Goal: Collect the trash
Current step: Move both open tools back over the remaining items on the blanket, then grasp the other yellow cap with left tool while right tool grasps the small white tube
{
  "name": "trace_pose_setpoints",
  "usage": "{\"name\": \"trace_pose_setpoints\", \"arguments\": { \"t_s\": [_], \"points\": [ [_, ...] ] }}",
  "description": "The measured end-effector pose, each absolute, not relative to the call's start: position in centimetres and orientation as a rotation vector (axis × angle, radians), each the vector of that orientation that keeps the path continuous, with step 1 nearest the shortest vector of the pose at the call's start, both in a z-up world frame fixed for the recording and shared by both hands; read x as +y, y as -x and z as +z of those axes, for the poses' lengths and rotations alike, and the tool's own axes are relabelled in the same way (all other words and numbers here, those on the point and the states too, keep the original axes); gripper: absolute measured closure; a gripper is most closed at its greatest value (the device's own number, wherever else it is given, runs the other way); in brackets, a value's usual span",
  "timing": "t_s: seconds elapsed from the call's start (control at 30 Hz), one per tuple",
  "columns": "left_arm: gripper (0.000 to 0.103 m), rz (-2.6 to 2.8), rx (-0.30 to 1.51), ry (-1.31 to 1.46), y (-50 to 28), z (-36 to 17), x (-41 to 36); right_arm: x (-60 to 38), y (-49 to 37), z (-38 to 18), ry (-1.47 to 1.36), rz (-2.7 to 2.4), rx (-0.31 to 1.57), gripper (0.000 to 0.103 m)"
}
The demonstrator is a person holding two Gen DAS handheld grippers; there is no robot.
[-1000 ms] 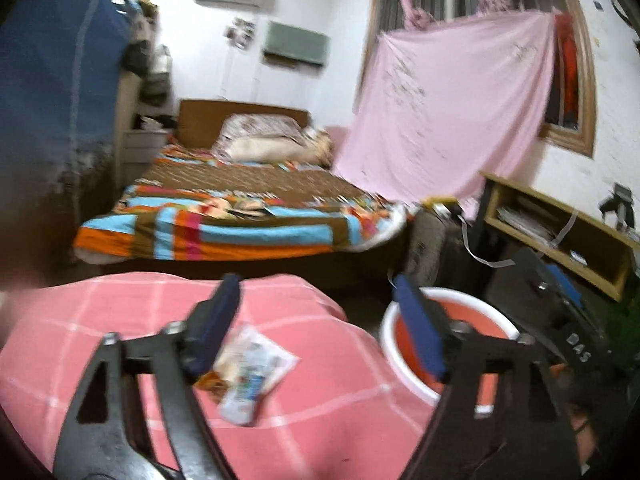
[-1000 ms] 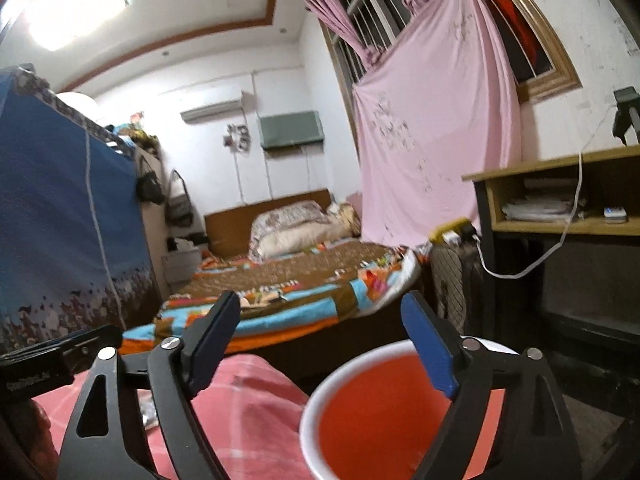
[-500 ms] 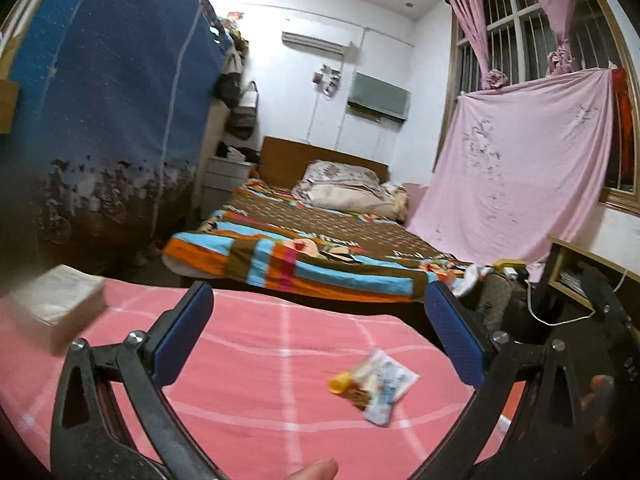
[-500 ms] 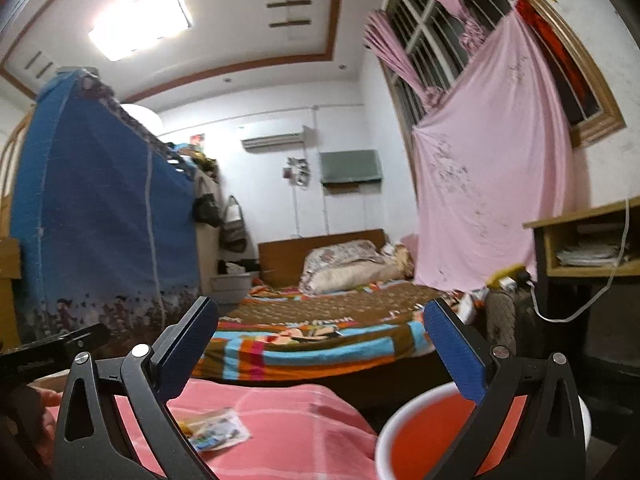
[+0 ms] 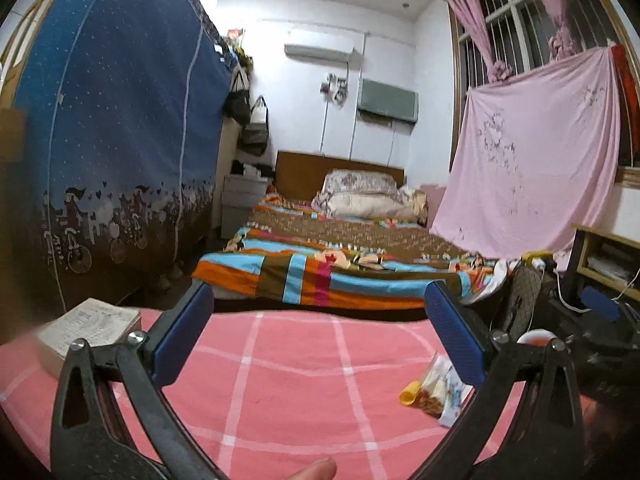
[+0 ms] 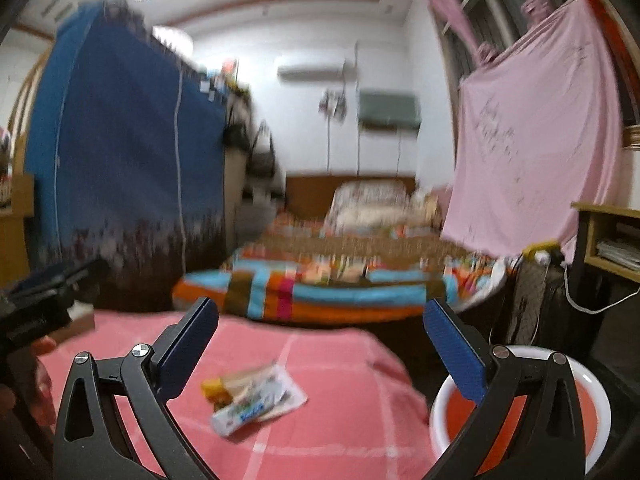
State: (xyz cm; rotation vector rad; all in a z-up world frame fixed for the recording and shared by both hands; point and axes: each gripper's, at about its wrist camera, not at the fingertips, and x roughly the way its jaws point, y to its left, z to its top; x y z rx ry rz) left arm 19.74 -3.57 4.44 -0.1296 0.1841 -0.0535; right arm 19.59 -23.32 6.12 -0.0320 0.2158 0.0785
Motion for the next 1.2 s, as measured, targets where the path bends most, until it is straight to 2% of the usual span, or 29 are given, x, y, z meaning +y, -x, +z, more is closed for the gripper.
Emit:
{"name": "trace_pose_setpoints", "arguments": {
  "t_s": [0.1, 0.17, 0.27, 0.3, 0.4, 0.73, 0.8, 0.87, 1.07, 1.2],
  "points": [
    [0.016, -0.069, 0.246, 0.141, -20.7, 3.9, -3.3, -22.8, -20.8, 5.3, 0.038, 0.095, 0.304, 0.003],
    [0.017, -0.074, 0.305, 0.147, -21.5, 3.4, -3.1, -22.8, -21.8, 4.7, 0.028, 0.122, 0.376, 0.017],
    [0.025, -0.073, 0.375, 0.15, -22.5, 3.0, -3.2, -22.3, -23.1, 3.7, 0.025, 0.159, 0.469, 0.03],
    [0.03, -0.078, 0.401, 0.152, -22.8, 2.8, -3.2, -21.9, -23.3, 3.4, 0.031, 0.174, 0.495, 0.033],
    [0.043, -0.126, 0.496, 0.171, -24.1, 2.0, -3.0, -20.7, -23.8, 2.6, 0.074, 0.205, 0.552, 0.035],
    [0.067, -0.264, 0.711, 0.227, -26.4, -0.4, -3.7, -19.5, -25.1, 0.3, 0.138, 0.219, 0.734, 0.035],
    [0.07, -0.29, 0.733, 0.219, -26.5, -0.6, -4.2, -19.9, -25.0, -0.1, 0.139, 0.218, 0.756, 0.038],
    [0.072, -0.312, 0.748, 0.206, -26.7, -0.6, -4.4, -20.2, -25.0, -0.2, 0.151, 0.216, 0.773, 0.049],
    [0.075, -0.402, 0.803, 0.15, -27.2, -0.8, -6.2, -21.8, -24.5, -0.3, 0.157, 0.201, 0.783, 0.062],
    [0.075, -0.445, 0.834, 0.129, -27.8, -1.0, -7.6, -22.6, -24.3, -0.3, 0.144, 0.201, 0.781, 0.066]
  ]
}}
